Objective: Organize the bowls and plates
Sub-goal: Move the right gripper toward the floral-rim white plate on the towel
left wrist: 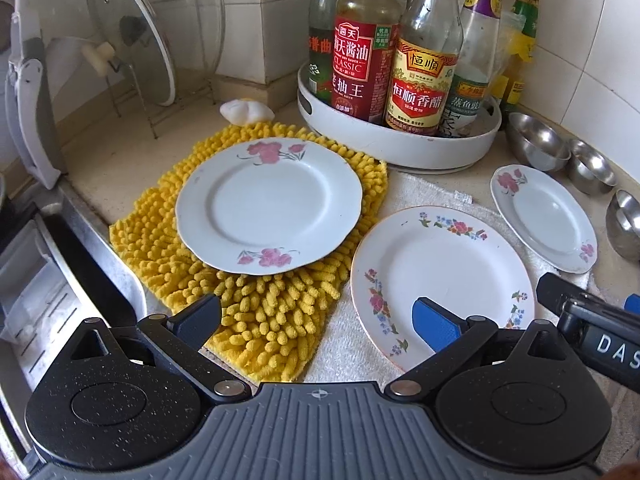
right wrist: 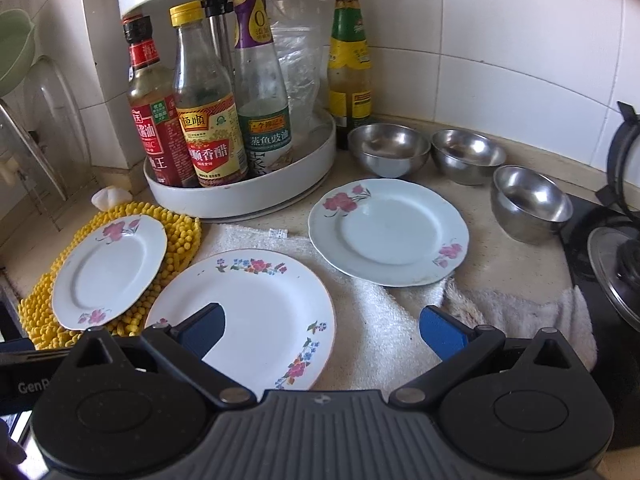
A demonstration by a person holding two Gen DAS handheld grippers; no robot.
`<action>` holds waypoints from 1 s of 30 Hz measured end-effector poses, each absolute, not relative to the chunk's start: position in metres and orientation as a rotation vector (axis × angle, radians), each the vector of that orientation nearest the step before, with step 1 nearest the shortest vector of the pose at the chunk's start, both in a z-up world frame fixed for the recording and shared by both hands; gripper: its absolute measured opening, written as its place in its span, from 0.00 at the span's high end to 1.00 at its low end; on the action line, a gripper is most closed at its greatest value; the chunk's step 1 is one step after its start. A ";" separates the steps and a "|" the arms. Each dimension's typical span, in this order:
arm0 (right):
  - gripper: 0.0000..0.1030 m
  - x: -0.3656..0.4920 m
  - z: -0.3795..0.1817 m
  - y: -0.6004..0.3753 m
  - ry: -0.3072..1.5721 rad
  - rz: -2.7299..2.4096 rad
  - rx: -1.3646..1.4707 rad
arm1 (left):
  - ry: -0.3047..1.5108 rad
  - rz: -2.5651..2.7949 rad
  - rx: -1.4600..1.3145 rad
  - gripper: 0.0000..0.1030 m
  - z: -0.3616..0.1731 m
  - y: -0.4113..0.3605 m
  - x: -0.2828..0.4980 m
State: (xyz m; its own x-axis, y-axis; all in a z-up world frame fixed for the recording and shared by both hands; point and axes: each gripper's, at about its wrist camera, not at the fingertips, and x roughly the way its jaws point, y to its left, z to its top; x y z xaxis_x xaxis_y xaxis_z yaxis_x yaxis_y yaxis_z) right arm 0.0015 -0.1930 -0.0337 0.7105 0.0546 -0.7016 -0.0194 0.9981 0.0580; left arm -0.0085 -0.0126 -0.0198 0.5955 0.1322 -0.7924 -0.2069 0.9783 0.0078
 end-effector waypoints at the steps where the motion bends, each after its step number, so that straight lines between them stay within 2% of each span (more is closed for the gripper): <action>1: 0.00 0.003 -0.034 -0.194 0.781 0.050 0.045 | 0.911 0.206 -0.087 0.00 -0.020 -0.014 -0.009; 30: 0.00 0.025 -0.046 -0.233 0.820 0.192 0.034 | 0.969 0.268 -0.070 0.00 -0.036 -0.063 -0.009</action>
